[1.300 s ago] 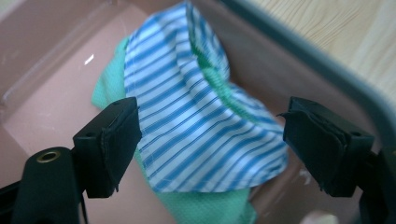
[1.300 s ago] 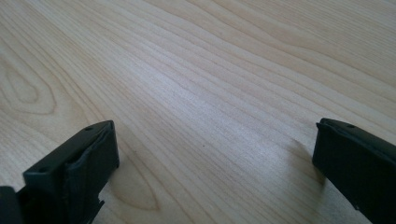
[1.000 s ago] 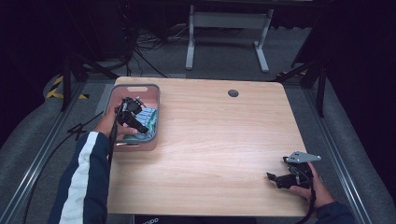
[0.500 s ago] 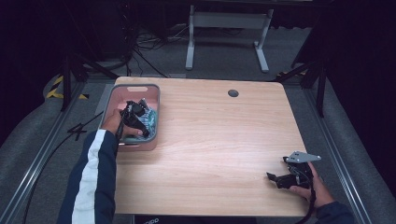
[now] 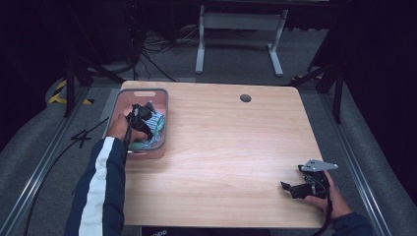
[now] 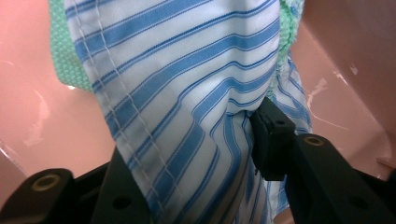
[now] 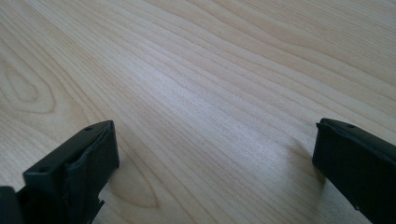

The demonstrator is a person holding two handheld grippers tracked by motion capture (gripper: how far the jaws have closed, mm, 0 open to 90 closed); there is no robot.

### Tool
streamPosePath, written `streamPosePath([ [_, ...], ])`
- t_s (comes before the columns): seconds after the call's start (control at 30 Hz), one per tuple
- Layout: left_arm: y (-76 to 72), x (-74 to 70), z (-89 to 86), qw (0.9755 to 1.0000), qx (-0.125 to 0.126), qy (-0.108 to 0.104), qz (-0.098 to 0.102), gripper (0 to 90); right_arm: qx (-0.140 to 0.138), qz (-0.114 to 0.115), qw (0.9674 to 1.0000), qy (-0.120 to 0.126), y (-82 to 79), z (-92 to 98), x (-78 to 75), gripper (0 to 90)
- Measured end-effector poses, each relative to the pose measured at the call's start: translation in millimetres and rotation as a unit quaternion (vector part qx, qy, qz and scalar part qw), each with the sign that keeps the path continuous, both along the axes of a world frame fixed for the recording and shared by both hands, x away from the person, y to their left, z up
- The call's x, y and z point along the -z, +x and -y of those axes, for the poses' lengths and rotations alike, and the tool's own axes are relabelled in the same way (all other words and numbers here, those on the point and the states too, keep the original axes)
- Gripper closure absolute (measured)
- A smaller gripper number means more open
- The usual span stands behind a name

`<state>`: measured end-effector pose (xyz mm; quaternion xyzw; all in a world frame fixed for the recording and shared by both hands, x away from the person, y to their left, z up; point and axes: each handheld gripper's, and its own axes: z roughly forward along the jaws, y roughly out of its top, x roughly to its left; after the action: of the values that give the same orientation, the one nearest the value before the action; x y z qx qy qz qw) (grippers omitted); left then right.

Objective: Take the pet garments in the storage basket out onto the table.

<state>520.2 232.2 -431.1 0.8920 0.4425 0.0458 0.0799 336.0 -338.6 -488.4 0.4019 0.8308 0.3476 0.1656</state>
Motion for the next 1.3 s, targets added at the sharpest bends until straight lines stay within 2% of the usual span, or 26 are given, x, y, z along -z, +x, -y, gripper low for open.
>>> streamPosePath([
  [0.03, -1.0, -0.4, -0.3, 1.0, -0.003, 0.0, 0.004, 64.8, 0.0, -0.001, 1.0, 0.0, -0.1, -0.1, 0.0, 0.7],
  [0.1, -1.5, -0.3, -1.3, 1.0, -0.004, -0.006, 0.006, 65.7, 0.0, 0.0, 1.0, 0.0, 0.0, 0.0, 0.0, 0.7],
  [0.13, -2.1, -2.1, -2.2, 1.0, 0.0, 0.001, 0.009, 66.4, 0.0, -0.001, 1.0, 0.0, -0.1, 0.0, 0.0, 0.7],
  [0.23, -4.8, -3.2, -5.1, 0.9998, -0.005, -0.009, 0.017, 69.1, 0.0, -0.001, 1.0, 0.0, -0.1, 0.0, 0.0, 0.7],
  [0.27, -5.5, -4.3, -5.7, 0.9997, -0.005, -0.008, 0.023, 69.8, 0.0, -0.001, 1.0, 0.0, -0.1, 0.0, 0.0, 0.7],
  [0.47, -10.7, -22.5, -10.9, 0.998, -0.007, -0.02, 0.06, 71.4, 0.0, -0.001, 1.0, 0.0, -0.1, -0.1, -0.1, 0.7],
  [0.53, -12.5, -28.8, -12.9, 0.9975, -0.008, -0.024, 0.065, 71.5, 0.0, 0.0, 1.0, 0.0, -0.1, 0.0, 0.0, 0.7],
  [0.63, -16.0, -36.9, -16.1, 0.996, -0.013, -0.036, 0.081, 71.5, 0.0, 0.0, 1.0, 0.0, 0.0, 0.0, 0.0, 0.7],
  [0.7, -18.9, -41.3, -18.0, 0.9951, -0.012, -0.036, 0.091, 71.6, 0.0, -0.001, 1.0, 0.0, -0.1, 0.0, 0.0, 0.7],
  [0.9, -28.4, -55.7, -27.3, 0.9905, -0.019, -0.06, 0.122, 71.6, 0.0, 0.0, 1.0, 0.0, 0.0, 0.0, 0.0, 0.7],
  [1.07, -37.5, -72.2, -32.1, 0.9844, -0.016, -0.09, 0.15, 71.7, 0.0, 0.0, 1.0, 0.0, 0.0, 0.0, 0.0, 0.7],
  [1.23, -46.6, -88.3, -31.3, 0.9785, -0.008, -0.105, 0.177, 71.8, 0.0, 0.0, 1.0, 0.0, 0.0, 0.0, 0.0, 0.7],
  [1.3, -48.3, -91.3, -30.5, 0.9783, -0.003, -0.105, 0.179, 71.7, 0.0, 0.0, 1.0, 0.0, 0.0, 0.0, 0.0, 0.7],
])
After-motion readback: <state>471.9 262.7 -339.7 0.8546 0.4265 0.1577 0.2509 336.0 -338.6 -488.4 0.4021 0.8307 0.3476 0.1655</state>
